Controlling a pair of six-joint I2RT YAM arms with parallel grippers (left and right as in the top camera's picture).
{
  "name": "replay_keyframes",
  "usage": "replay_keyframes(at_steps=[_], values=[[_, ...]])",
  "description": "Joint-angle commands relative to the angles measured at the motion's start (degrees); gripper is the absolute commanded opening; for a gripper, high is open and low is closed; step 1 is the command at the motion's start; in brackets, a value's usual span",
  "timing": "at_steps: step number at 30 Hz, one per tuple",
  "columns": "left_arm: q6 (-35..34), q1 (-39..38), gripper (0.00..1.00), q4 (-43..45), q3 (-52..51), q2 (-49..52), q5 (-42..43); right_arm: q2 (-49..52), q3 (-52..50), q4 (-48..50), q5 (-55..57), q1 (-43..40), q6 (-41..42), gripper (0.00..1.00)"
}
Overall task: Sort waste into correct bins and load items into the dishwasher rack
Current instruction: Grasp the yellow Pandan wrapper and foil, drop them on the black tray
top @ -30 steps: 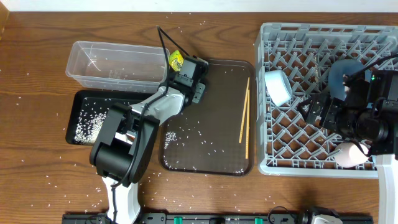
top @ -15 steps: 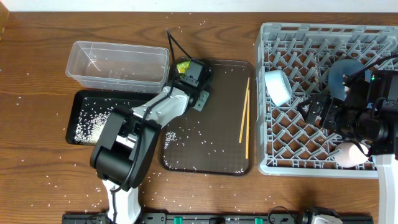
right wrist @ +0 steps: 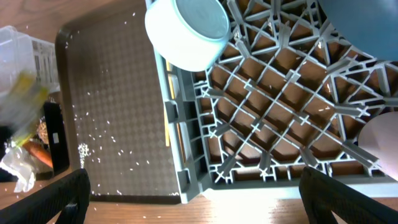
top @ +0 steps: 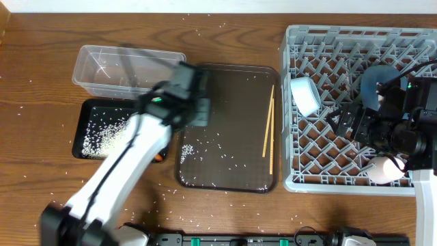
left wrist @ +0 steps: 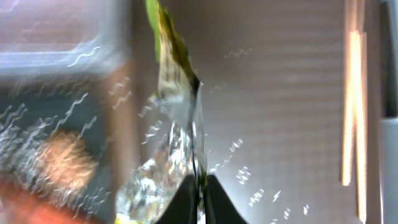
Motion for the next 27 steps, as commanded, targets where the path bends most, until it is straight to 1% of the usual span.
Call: replay_keyframes(at_steps=[1,4,7,8,10,11,13,15,17,21,27], values=[[-12.52,5.97,0.06,-7.34,-0.46,-3.23,-8.52,-0.04,0.07,-0.28,0.15,-0.13,-0.33,0.99],[-15.72,12.15,0.06,-11.52,-2.01,-3.17,-8.76,-0.04,0.07,-0.39,0.17,-0.13,-0.35,0.99],[-16.74,17.31,0.06,-10.49,-4.13,-1.86,-7.58,-0.04,0.07,-0.2,0.17,-0.15,-0.35,0.99],[-16.7,18.6,0.1,-9.79,-4.5,-1.31,-6.49,-0.04,0.07,-0.13,0.17,-0.15,-0.33,0.99],[-16.61,20.57,0.5,-8.48,-4.63,-0.11,-4.42,-0.04,0.07,-0.15,0.15,-0.15,-0.33,0.99],[-16.11,21.29,0.6,-7.69,-4.63,0.2,-3.37,-0.04,0.07,-0.15,0.15,-0.13,-0.33,0.99],[-13.11,22.16,0.68,-6.36,-4.44,0.15,0.15,-0.04,0.07,-0.2,0.17,-0.15,-0.35,0.99],[-9.05,22.47,0.71,-5.77,-3.21,-0.55,3.23,-0.04,0.07,-0.28,0.17,-0.15,-0.35,0.99],[-6.67,22.49,0.75,-6.71,-0.87,-1.99,5.05,-0.04,0.07,-0.46,0.17,-0.13,-0.35,0.99],[-6.67,22.49,0.77,-10.08,3.32,-6.8,4.98,-0.04,0.07,-1.09,0.17,-0.15,-0.39,0.99],[-1.84,22.47,0.77,-12.76,4.44,-17.31,4.98,-0.04,0.07,-1.2,0.02,-0.13,-3.3,0.99]])
